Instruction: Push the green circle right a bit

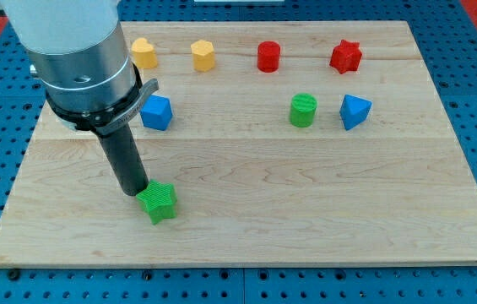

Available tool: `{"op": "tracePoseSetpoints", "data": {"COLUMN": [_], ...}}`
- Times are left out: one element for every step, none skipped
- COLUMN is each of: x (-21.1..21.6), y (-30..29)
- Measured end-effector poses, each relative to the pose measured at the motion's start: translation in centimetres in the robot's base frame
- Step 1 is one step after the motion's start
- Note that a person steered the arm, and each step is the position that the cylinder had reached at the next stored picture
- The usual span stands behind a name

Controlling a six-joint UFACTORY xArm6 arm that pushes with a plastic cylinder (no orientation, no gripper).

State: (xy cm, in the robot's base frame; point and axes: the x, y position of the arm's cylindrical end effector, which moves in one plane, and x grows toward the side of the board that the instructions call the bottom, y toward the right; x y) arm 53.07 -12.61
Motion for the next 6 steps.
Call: {"op": "tracePoseSetpoints", "data": {"x": [1.8,-0.8,-7.5,-11.3,-15.1,-16.6], "y": [3.6,3.2,13.8,13.5,16.3,22.6]}}
